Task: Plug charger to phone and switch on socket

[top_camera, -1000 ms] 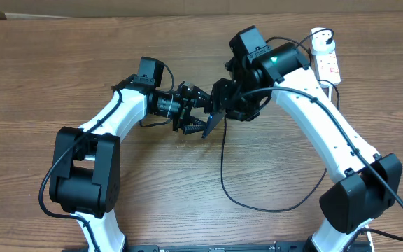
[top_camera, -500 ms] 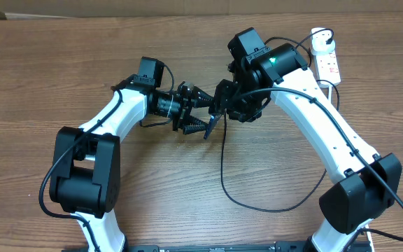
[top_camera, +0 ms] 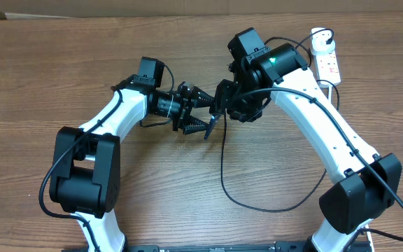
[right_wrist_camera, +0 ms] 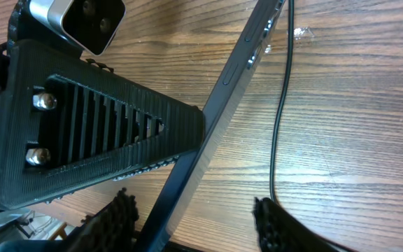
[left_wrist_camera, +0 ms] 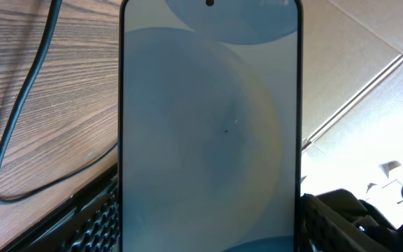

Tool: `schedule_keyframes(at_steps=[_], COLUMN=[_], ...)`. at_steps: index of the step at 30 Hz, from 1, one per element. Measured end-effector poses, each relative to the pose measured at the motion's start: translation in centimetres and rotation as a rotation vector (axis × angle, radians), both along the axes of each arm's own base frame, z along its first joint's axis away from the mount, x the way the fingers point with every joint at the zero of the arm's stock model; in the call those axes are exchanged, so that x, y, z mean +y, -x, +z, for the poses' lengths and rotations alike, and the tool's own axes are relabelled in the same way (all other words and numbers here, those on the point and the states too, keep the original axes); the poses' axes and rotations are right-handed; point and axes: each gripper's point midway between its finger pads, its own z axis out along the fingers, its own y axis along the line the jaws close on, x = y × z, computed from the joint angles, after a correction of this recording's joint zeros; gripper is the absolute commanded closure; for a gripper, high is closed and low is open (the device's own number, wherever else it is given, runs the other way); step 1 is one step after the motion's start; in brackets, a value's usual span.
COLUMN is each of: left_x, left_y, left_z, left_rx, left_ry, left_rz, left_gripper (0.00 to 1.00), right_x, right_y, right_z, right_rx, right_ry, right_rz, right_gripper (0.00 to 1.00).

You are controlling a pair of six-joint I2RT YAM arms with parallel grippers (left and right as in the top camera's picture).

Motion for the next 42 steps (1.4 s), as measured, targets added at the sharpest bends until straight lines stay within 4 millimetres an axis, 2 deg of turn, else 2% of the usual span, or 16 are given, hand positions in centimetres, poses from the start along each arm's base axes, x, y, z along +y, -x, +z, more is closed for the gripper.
schedule_keyframes(at_steps=[5,8,42], left_x=[0.0,0.0,0.03], left_y=[0.0,0.0,-0.06], left_z=[0.01,0.0,-0.13], left_rx=[0.0,0.0,-0.002], left_ry=[0.0,0.0,-0.008], left_rz=[0.0,0.0,0.003], left_gripper=[0.49,0.49,0.49], right_x=[-0.13,-0.15,0.02], right_y=[0.06,0.05,-0.32], right_z=[-0.06,-0.07,0.02], right_rx=[0.004,0.002,-0.013], right_ry=[0.007,0.008,0.0], right_rz=[-0.005,-0.003,-0.004], right_gripper=[0.25,0.22,0.22])
